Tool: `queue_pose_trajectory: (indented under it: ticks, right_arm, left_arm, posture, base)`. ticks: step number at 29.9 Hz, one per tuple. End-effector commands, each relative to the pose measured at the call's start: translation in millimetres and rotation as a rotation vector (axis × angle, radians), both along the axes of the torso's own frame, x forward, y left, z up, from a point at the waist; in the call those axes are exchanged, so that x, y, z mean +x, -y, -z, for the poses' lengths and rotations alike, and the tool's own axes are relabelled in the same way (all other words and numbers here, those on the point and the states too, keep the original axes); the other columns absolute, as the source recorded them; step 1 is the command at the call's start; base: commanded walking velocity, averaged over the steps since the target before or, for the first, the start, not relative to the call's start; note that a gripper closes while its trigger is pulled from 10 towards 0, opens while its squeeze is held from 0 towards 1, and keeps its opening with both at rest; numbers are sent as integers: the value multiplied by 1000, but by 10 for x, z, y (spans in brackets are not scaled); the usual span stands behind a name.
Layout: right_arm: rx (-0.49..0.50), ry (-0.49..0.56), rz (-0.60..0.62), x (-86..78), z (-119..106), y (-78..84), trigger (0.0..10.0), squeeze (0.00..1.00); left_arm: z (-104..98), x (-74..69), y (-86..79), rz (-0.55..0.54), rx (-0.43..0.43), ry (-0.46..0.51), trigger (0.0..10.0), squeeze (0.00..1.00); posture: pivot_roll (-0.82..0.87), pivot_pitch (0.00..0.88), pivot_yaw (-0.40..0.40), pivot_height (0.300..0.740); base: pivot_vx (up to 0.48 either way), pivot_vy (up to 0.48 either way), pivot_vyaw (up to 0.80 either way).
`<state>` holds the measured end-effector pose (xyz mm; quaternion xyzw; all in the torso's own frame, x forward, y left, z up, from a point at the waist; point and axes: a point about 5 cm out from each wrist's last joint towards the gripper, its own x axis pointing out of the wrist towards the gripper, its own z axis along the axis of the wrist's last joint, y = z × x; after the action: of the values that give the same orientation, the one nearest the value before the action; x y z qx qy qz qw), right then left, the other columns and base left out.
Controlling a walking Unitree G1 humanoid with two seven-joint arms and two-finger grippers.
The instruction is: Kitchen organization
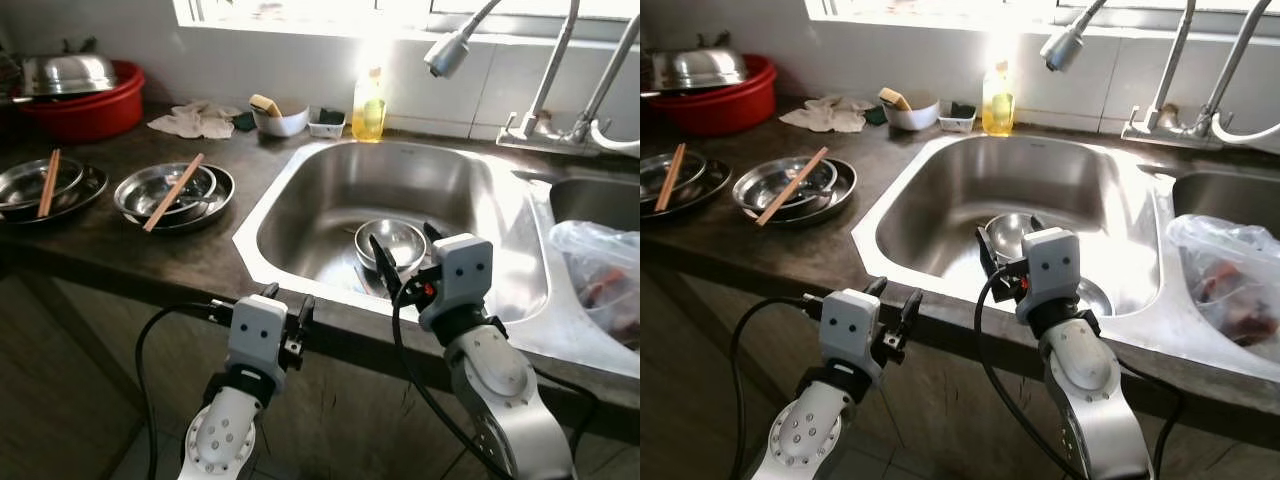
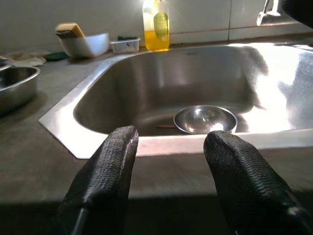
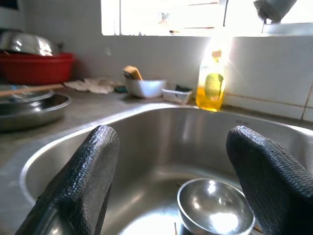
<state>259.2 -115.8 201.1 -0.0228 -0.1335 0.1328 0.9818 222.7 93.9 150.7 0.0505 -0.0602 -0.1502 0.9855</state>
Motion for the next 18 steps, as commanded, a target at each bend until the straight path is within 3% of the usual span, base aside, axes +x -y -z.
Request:
queue_pose_trajectory:
  ticks: [1, 11, 18]
  right_arm:
    - [-2, -3, 9, 6, -2, 21, 10000, 0]
    - [-1, -3, 12, 29, -15, 16, 10000, 0]
    - [3, -4, 17, 45, -20, 13, 10000, 0]
  left_arm:
    - [-30, -18, 23, 13, -10, 13, 10000, 0]
    - [-28, -4, 37, 16, -10, 14, 10000, 0]
    - [-31, 9, 29, 0, -19, 8, 10000, 0]
  posture:
    - [81, 40, -9, 740]
    - [77, 37, -7, 740]
    - [79, 54, -5, 740]
  base:
    - [-352, 0, 0]
    - [-349, 0, 0]
    - [0, 0, 0]
